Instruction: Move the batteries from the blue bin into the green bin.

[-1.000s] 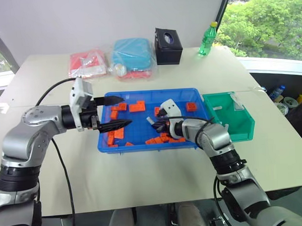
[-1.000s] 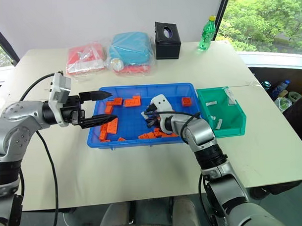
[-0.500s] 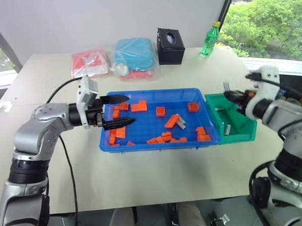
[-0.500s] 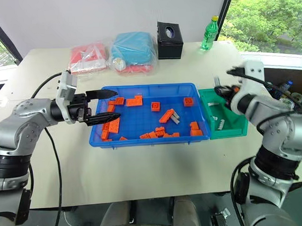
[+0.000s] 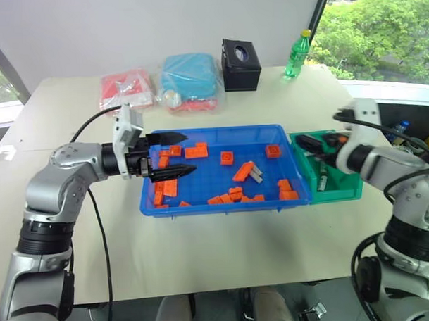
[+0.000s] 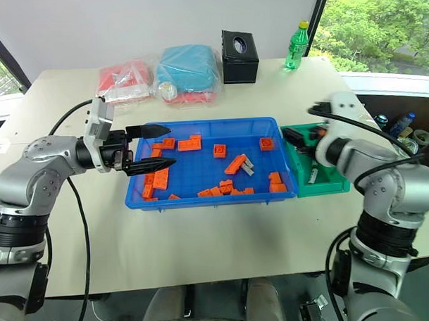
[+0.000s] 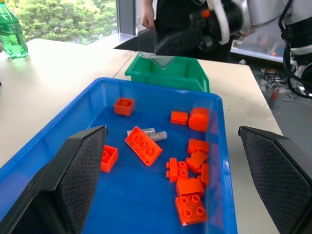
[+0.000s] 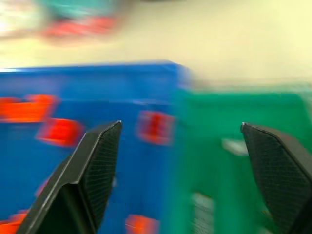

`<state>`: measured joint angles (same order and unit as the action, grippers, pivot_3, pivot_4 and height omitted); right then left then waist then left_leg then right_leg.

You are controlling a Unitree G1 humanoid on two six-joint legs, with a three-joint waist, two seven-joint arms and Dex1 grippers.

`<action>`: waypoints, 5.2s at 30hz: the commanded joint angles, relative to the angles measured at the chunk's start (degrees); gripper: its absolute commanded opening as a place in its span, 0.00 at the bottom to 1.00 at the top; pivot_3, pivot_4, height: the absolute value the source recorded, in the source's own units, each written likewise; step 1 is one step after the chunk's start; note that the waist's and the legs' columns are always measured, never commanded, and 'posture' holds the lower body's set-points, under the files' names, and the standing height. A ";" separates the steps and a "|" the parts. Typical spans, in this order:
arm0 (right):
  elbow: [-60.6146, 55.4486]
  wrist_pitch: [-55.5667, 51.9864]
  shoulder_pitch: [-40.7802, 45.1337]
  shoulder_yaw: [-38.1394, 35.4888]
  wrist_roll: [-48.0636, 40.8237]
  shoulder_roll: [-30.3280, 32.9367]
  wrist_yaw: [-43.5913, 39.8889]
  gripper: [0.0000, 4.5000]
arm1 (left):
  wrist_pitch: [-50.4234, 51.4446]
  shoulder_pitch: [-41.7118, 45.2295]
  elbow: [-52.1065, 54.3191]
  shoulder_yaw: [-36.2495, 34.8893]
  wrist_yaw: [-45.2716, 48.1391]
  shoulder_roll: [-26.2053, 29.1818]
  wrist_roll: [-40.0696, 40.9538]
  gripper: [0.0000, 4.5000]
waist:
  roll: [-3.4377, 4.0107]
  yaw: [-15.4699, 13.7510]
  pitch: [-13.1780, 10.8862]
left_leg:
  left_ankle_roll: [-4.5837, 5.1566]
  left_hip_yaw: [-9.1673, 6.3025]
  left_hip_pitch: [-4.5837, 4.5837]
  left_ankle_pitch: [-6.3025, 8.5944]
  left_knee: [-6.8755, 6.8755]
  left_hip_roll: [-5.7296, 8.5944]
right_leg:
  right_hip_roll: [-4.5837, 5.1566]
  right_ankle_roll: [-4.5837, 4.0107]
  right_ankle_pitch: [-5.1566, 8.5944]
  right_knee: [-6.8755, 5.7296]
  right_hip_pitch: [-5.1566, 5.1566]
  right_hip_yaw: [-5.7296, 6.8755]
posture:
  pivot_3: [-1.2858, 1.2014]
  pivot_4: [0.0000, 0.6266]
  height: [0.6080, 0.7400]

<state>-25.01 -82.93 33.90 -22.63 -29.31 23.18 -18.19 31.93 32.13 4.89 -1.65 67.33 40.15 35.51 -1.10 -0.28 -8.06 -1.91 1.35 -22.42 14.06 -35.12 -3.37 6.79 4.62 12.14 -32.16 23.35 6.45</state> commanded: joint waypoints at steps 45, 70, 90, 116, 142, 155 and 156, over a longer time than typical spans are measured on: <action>24.33 -9.50 10.69 -20.43 -12.52 -31.75 35.12 0.47 | -0.52 -6.18 9.12 -6.52 -5.37 3.41 2.60 1.00 | 0.21 1.04 -0.14 | 0.00 0.06 -0.05 0.00 0.03 -0.12 | -0.08 -0.10 -0.07 0.04 0.18 0.02 | 0.52 0.24 0.95; 3.18 4.24 1.09 24.72 -11.96 15.56 1.42 0.96 | -2.76 -1.16 3.54 -3.15 -2.60 1.45 0.49 1.00 | 0.09 0.91 -0.17 | -0.08 0.11 -0.10 0.06 0.02 -0.11 | -0.02 -0.05 -0.03 0.43 0.21 0.07 | 0.52 0.24 0.95; 24.90 17.64 3.29 32.22 2.32 8.28 -6.69 0.76 | -1.29 -0.42 5.43 -3.64 -2.21 1.56 1.17 1.00 | -0.04 0.62 -0.10 | -0.01 0.22 -0.16 0.02 -0.01 -0.12 | -0.02 -0.08 -0.05 0.54 0.16 0.06 | 0.52 0.24 0.95; -0.57 -6.43 -1.57 -1.62 -0.64 15.73 -0.63 0.01 | -4.17 3.87 -0.71 -1.07 0.31 -0.76 -0.82 1.00 | -0.14 -0.57 -0.04 | -0.01 0.20 -0.18 0.03 -0.10 -0.06 | 0.03 -0.08 -0.05 0.48 0.15 0.05 | 0.52 0.24 0.95; 15.65 12.82 2.52 22.39 5.36 6.67 -2.34 0.78 | -2.95 3.46 2.19 -1.80 -0.66 -0.87 -0.48 1.00 | -0.10 -0.46 -0.07 | 0.01 0.25 -0.10 0.03 -0.12 -0.14 | 0.00 -0.15 -0.09 0.24 0.15 0.05 | 0.52 0.24 0.95; 33.07 23.55 5.66 27.03 10.72 2.05 -5.22 0.73 | -1.86 2.82 3.72 -2.58 -2.42 -0.47 0.34 1.00 | -0.11 -0.40 -0.06 | 0.03 0.23 -0.07 0.02 -0.11 -0.14 | -0.02 -0.09 -0.07 0.04 0.01 0.05 | 0.52 0.24 0.95; 32.96 23.74 5.51 27.11 10.89 1.78 -5.41 0.66 | -1.85 2.98 3.69 -2.54 -2.54 -0.50 0.38 1.00 | -0.10 -0.40 -0.06 | 0.03 0.24 -0.07 0.01 -0.13 -0.14 | -0.02 -0.09 -0.07 0.05 0.01 0.05 | 0.52 0.24 0.95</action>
<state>8.75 -60.67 38.68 4.66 -19.01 25.13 -23.09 30.01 34.16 6.94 -2.79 65.11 39.32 35.15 -1.20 -0.69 -8.12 -1.88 1.59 -22.49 14.07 -35.25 -3.51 6.77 4.53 12.07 -32.11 23.36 6.50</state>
